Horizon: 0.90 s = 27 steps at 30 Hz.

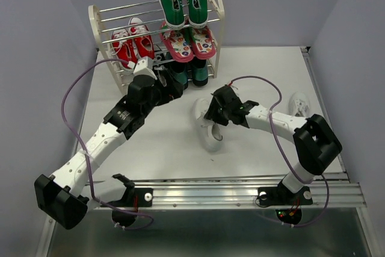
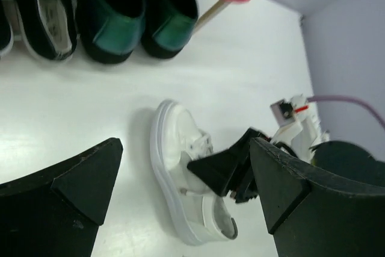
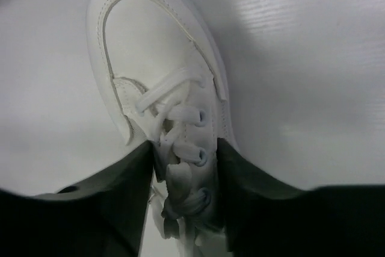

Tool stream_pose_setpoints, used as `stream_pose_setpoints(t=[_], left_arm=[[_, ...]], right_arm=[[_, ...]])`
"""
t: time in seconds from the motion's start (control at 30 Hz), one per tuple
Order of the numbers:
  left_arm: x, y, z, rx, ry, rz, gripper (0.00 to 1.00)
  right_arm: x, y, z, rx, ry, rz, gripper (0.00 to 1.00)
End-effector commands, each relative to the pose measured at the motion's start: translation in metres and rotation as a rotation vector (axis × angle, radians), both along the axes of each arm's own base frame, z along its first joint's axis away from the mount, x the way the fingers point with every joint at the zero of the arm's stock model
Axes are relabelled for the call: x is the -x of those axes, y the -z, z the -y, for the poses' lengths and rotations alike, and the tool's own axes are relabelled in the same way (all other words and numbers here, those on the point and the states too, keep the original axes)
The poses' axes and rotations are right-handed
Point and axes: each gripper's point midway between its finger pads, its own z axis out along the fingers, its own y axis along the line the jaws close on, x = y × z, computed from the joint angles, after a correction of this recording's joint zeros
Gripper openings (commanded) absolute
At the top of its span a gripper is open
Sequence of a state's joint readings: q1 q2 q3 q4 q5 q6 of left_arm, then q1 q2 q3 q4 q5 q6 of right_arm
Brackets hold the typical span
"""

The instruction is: Place and organize the shoes onto the shoe shelf

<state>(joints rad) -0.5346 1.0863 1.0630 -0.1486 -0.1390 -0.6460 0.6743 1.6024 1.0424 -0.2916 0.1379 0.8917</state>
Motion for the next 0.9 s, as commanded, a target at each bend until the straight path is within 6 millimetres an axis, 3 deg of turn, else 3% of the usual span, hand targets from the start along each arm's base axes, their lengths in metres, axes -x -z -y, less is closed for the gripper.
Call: stream_pose_setpoints(t=[0.0,0.13,0.17,0.3,0.4,0.47,0.5,0.6,0.63,0.83,0.87], left_arm=[[0.031,0.058,-0.006,-0.079,-0.002,-0.156,0.99],[0.054,0.08,0.003,-0.064,0.066,-0.207,0.99],[0.062,0.083,0.009,-0.063,0.096,-0.224,0.99],[0.086,0.103,0.039,-0.081,0.21,-0.287,0.99],[0.105,0.118,0.069,-0.101,0.286,-0.336,0.99],[0.107,0.124,0.085,-0.129,0.302,-0.343,0.99],[0.115,0.126,0.095,-0.138,0.327,-0.345,0.99],[0.121,0.149,0.112,-0.168,0.361,-0.398,0.99],[0.125,0.162,0.12,-0.185,0.382,-0.423,0.99],[0.122,0.19,0.146,-0.263,0.415,-0.46,0.99],[0.122,0.185,0.155,-0.261,0.425,-0.444,0.99]], right_arm=[[-0.026,-0.032,-0.031,-0.157,0.113,0.106,0.71],[-0.03,-0.047,-0.021,-0.118,0.116,0.159,0.88],[-0.03,-0.056,-0.013,-0.089,0.12,0.189,0.98],[-0.027,-0.073,0.013,-0.007,0.147,0.251,1.0],[-0.029,-0.079,0.059,0.068,0.237,0.277,1.0],[-0.027,-0.068,0.091,0.106,0.293,0.255,1.0],[-0.033,-0.072,0.118,0.101,0.349,0.257,1.0],[-0.029,-0.063,0.154,0.131,0.391,0.231,1.0],[-0.023,-0.062,0.16,0.157,0.391,0.238,1.0],[-0.017,-0.052,0.163,0.194,0.343,0.218,1.0],[-0.017,-0.048,0.163,0.208,0.33,0.209,1.0]])
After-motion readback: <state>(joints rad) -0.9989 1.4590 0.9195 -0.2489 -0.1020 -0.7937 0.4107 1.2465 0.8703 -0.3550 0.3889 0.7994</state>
